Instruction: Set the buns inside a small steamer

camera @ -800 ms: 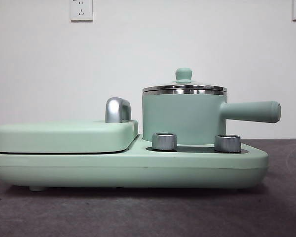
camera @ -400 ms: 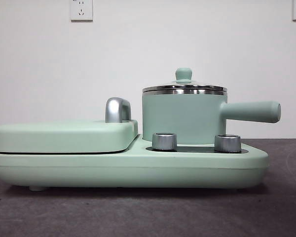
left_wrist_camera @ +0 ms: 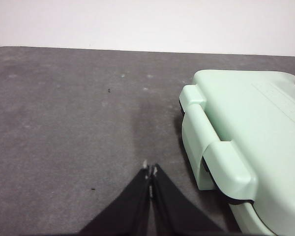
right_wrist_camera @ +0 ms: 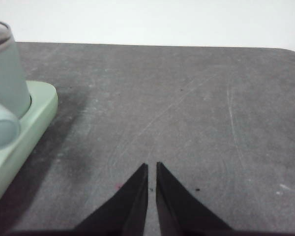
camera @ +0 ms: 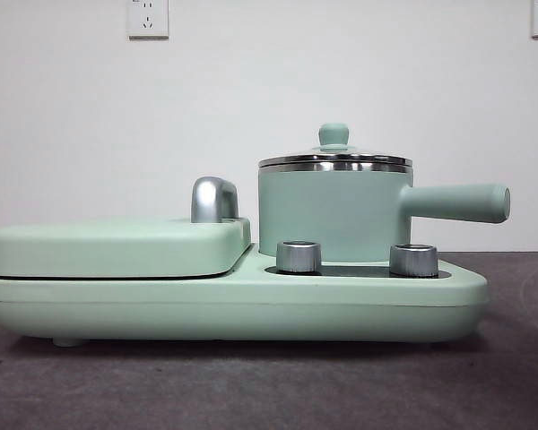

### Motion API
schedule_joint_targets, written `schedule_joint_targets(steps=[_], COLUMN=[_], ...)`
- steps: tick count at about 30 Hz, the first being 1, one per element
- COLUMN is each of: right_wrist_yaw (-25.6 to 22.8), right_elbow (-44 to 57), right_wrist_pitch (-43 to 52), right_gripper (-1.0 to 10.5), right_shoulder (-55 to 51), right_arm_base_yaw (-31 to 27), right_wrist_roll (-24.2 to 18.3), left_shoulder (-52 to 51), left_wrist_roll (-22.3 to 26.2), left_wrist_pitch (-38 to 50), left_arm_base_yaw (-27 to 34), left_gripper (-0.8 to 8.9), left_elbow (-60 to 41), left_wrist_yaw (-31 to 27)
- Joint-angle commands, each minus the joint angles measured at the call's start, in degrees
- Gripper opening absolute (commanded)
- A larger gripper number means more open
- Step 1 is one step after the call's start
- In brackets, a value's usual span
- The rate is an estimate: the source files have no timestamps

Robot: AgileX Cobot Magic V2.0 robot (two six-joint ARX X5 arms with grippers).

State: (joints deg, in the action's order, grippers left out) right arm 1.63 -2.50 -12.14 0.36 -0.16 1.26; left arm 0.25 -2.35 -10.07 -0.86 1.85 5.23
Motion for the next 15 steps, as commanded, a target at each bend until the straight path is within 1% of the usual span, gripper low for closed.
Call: schedule_joint_targets(steps=[1,15], right_wrist_yaw=[-0.2,-0.2], right_elbow=[1.2,1.4], right_wrist_pitch=[0.5,1.2], right_gripper=[0.2,0.2], right_shoulder=[-0.2,-0.2], right_arm_base_yaw=[-0.1,-0.9], right_wrist_roll=[-0.4,-0.5], left_shoulder=[-0.1,-0.1], left_wrist_roll=[0.6,0.6], left_wrist_pitch=[-0.4,-0.4], left_arm_base_yaw=[0.2,0.2], left_gripper=[0.07,0.07], left_elbow=[-1.1,-1.1], left_wrist_yaw=[-0.1,-0.1])
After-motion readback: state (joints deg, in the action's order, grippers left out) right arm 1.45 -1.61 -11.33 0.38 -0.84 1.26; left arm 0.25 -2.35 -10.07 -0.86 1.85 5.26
